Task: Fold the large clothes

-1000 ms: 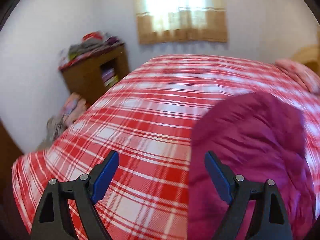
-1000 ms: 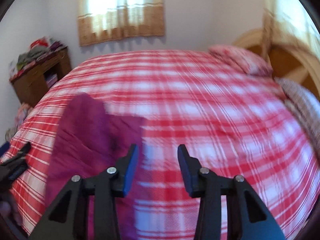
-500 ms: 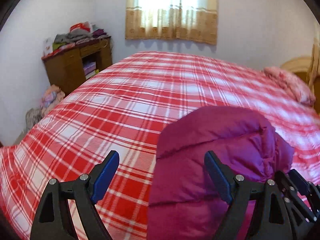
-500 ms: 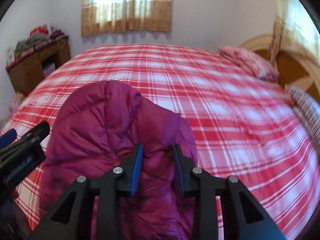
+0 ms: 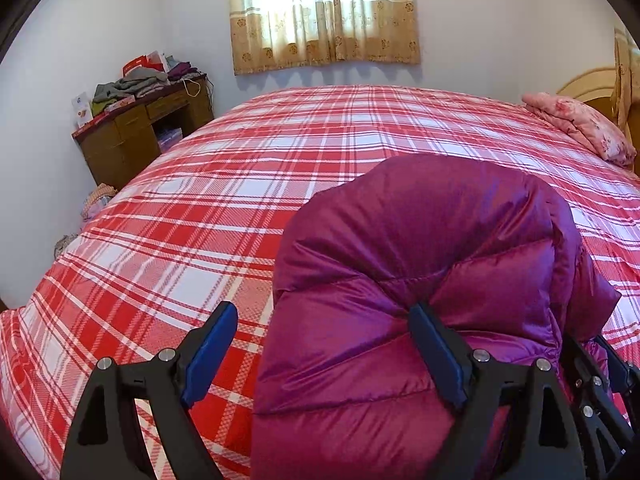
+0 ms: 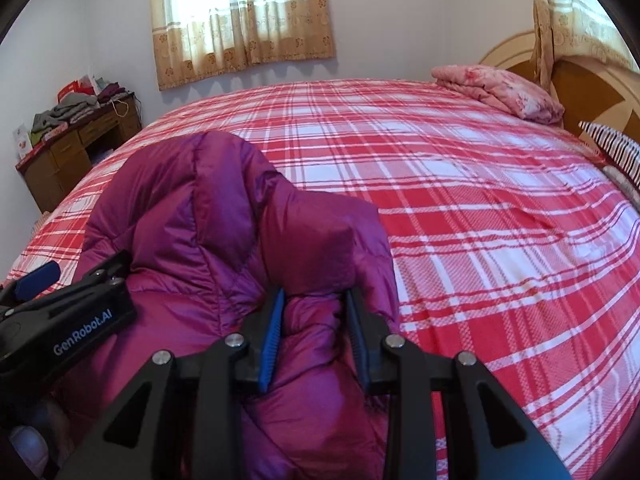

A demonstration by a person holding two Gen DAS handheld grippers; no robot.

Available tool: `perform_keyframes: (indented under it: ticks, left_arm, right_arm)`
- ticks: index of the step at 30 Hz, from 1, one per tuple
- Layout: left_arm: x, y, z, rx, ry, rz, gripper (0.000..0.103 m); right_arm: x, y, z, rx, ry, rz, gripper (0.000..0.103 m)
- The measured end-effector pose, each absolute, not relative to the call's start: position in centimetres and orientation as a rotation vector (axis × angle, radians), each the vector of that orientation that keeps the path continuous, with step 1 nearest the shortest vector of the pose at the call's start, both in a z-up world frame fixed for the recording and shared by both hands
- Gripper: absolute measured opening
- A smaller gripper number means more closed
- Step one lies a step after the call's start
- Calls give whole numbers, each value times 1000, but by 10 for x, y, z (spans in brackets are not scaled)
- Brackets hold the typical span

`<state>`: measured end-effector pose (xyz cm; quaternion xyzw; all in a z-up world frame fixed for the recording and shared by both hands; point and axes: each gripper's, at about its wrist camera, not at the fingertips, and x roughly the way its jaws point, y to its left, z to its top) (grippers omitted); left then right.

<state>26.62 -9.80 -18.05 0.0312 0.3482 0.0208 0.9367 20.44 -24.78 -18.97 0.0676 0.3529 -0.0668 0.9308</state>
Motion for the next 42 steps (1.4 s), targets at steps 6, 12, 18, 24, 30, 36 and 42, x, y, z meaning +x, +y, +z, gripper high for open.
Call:
perform_keyframes:
  ticks: [6, 12, 18, 24, 30, 36, 42]
  left_arm:
    - [269, -97, -187, 46, 727, 41, 91]
    - [268, -94, -179, 38, 738, 36, 91]
    - [274, -82, -146, -67, 703, 36, 91]
    - [298, -93, -180, -43, 791, -5, 93]
    - [300, -86, -195, -102, 802, 6, 102]
    - [302, -92, -201, -68, 814, 22, 102]
    - [304, -96, -204, -35, 824, 35, 102]
  right_arm:
    - [203, -247, -193, 146, 720, -136, 34]
    - [198, -251, -173, 134, 723, -140, 34]
    - [216, -255, -136, 192, 705, -120, 33]
    - [241, -262, -189, 272, 761, -65, 26]
    - [240, -266, -201, 275, 748, -56, 26]
    - [244, -267, -207, 288, 762, -57, 26]
    - [242, -268, -210, 291, 774, -62, 26]
